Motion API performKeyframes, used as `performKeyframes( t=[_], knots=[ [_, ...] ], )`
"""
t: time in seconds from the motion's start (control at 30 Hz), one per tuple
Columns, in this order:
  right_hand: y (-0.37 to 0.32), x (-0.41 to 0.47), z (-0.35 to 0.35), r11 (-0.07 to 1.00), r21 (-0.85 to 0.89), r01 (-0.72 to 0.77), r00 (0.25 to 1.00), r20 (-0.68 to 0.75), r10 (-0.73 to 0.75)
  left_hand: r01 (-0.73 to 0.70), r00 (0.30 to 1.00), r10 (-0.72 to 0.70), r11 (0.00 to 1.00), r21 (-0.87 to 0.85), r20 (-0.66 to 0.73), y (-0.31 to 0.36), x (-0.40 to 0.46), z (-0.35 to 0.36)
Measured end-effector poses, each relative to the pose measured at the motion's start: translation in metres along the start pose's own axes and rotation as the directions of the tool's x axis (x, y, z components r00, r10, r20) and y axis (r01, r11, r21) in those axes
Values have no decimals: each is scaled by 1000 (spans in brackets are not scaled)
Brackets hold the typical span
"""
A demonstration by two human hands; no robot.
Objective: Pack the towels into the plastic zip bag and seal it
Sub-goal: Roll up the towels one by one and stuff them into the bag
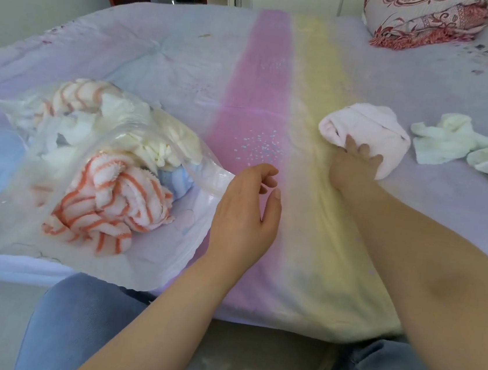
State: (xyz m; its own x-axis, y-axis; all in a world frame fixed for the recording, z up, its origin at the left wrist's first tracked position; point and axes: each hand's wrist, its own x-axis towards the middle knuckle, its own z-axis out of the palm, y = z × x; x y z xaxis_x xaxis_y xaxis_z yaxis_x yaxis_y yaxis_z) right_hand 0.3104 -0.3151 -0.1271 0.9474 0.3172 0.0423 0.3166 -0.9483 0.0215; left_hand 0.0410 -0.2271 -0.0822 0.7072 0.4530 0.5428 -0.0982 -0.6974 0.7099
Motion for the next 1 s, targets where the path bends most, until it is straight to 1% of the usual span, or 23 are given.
performKeyframes(
  t=[0.07,0.13,0.2,0.27,0.3,0.33,0.4,0.43,0.47,0.5,0.53,0.57,0.6,0.63,0.67,0.7,0.73,0.77,0.8,0.83,0.87,0.93,1.0],
  knots=[
    [-7,-14,5,998,35,56,991,-121,-52,10,1000,-10,1000,-8,-1,2,-5,-2],
    [-14,-34,4,985,104,138,951,-293,-102,25,1000,-25,1000,-15,-4,4,-10,-5],
    [-20,-61,-5,953,238,189,904,-422,-73,37,999,-38,999,-27,-11,6,-18,-10],
    [-26,-94,-21,889,400,222,883,-470,-9,64,998,-64,997,-44,-17,6,-26,-18],
    [-30,-111,-30,825,512,240,892,-451,20,83,996,-84,995,-49,-20,6,-30,-22],
    [-33,-130,-41,734,634,242,916,-398,42,104,994,-106,993,-54,-24,6,-34,-26],
    [-39,-164,-61,485,853,193,965,-254,63,127,991,-130,989,-70,-43,6,-41,-36],
    [-40,-179,-73,361,915,181,976,-212,49,126,990,-130,989,-80,-53,6,-45,-42],
    [-40,-191,-85,300,937,179,981,-192,17,121,990,-126,989,-84,-63,6,-48,-47],
    [-40,-199,-95,344,921,182,983,-184,-27,118,989,-125,989,-86,-74,6,-51,-53],
    [-40,-203,-101,469,864,185,982,-174,-67,121,988,-128,989,-83,-84,6,-54,-58],
    [-38,-204,-104,628,757,180,983,-160,-89,130,986,-137,988,-78,-91,5,-57,-63],
    [-36,-201,-101,772,620,143,989,-116,-90,142,984,-148,988,-68,-95,2,-61,-68],
    [-32,-198,-96,875,477,85,996,-39,-76,151,983,-156,987,-57,-101,0,-66,-73],
    [-29,-196,-89,922,385,34,996,66,-65,160,980,-164,986,-47,-112,-3,-71,-78],
    [-25,-195,-79,933,359,-9,984,169,-56,164,978,-168,986,-45,-126,-6,-76,-83],
    [-21,-195,-69,913,407,-33,969,235,-70,163,976,-167,986,-41,-144,-9,-82,-89],
    [-18,-198,-64,861,508,-38,956,269,-116,159,973,-162,987,-30,-164,-12,-88,-95],
    [-16,-202,-58,754,653,-70,947,282,-157,155,970,-155,988,-15,-188,-14,-94,-100],
    [-16,-208,-56,620,775,-118,938,292,-186,154,965,-151,988,-3,-215,-15,-99,-105],
    [-16,-212,-52,513,843,-161,933,299,-198,154,958,-148,988,3,-245,-14,-104,-108],
    [-19,-221,-46,409,899,-156,945,257,-203,148,941,-149,989,-26,-305,-11,-110,-114],
    [-23,-233,-39,308,939,-153,961,214,-176,103,921,-118,993,-60,-371,-10,-115,-117]
  ],
)
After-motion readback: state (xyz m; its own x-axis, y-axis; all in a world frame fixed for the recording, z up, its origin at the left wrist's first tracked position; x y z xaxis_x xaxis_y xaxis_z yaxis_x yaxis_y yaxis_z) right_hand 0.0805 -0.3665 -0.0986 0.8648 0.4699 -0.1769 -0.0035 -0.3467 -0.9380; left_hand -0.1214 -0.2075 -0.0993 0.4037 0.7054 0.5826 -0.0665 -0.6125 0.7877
